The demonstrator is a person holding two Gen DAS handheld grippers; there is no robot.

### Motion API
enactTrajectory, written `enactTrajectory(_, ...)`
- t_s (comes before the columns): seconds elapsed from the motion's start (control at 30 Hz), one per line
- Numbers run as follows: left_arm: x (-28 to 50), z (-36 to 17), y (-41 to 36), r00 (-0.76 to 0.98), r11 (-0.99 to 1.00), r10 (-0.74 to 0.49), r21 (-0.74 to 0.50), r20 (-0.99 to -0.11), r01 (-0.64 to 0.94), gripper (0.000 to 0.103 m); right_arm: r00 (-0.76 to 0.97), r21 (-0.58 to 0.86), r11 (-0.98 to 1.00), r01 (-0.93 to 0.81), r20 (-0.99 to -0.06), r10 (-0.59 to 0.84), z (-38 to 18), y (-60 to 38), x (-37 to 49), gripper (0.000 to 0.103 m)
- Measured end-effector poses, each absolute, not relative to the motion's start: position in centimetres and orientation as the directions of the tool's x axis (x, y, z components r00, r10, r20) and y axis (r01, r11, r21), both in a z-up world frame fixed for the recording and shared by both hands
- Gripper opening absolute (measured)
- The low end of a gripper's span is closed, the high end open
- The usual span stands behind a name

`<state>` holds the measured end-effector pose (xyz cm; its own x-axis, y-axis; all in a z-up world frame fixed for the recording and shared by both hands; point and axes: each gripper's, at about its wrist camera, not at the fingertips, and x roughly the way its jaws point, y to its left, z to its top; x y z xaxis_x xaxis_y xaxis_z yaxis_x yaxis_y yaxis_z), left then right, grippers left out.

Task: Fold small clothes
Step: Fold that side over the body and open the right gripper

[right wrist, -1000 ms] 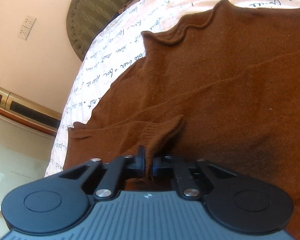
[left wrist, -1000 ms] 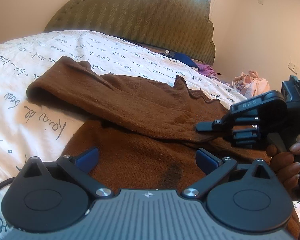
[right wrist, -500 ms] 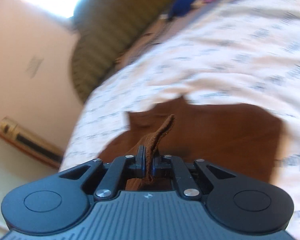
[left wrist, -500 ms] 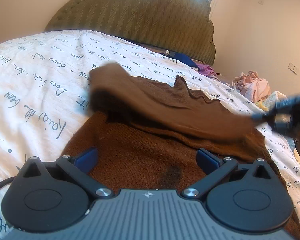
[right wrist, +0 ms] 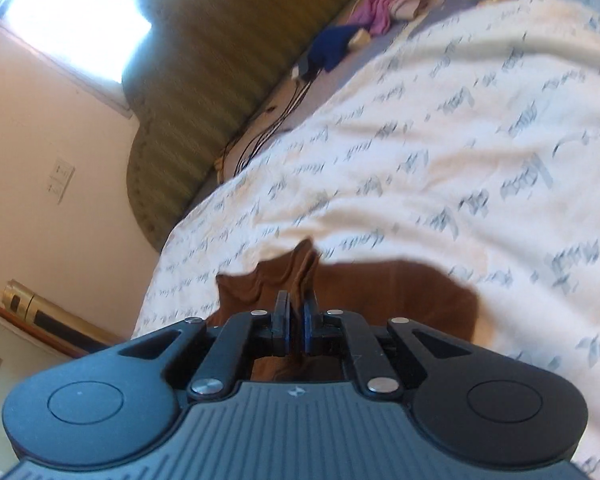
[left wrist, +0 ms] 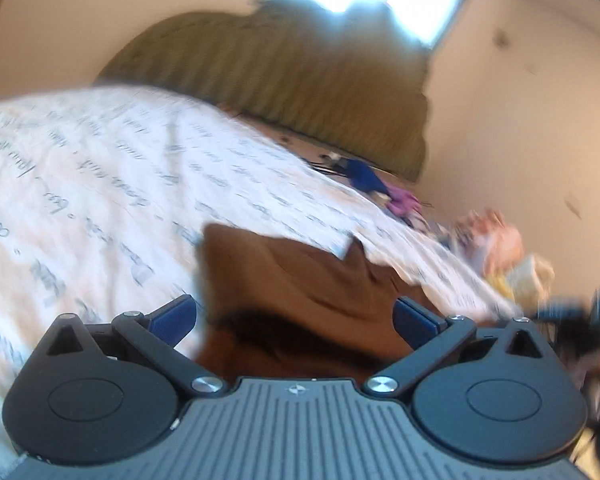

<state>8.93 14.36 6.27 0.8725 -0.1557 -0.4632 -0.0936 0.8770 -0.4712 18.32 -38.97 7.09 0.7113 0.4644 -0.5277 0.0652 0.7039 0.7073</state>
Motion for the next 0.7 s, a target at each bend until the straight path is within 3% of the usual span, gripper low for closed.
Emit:
enactTrajectory(0.13,14.3,5.8,16.7,0.836,0.89,-0.111,-0.428,-0.537,-0.157,0.102,0.648,0.647,0.751,0.13,-0.629,0.43,4.2,-39.5,19.1,0.006)
enactTrajectory(0.23,17.2,5.0,18.3,0.788,0.876,-0.092,-0.426,-0.609,-0.227,0.101,0.636,0.671,0.732,0.122,-0.619,0.461,2.7,-38.9,18.7,0.006)
enactTrajectory(0.37,17.0,5.0,19.3,0.806,0.847,-0.119,-0.483,-0.58,-0.222,0.102,0.601,0.707,0.695,0.131,-0.614,0.512,2.2,-38.6,18.6,0.01)
enactTrajectory(0.5,17.0,4.5,19.4,0.796,0.821,-0.161,-0.527,-0.584,-0.221,0.102,0.601,0.726,0.677,0.121,-0.596,0.532,2.3,-38.9,18.6,0.026)
enactTrajectory(0.7,18.0,3.7,19.5,0.773,0.819,-0.152,-0.516,-0.616,-0.251,0.102,0.621,0.706,0.693,0.148,-0.611,0.49,2.0,-38.6,19.1,0.026)
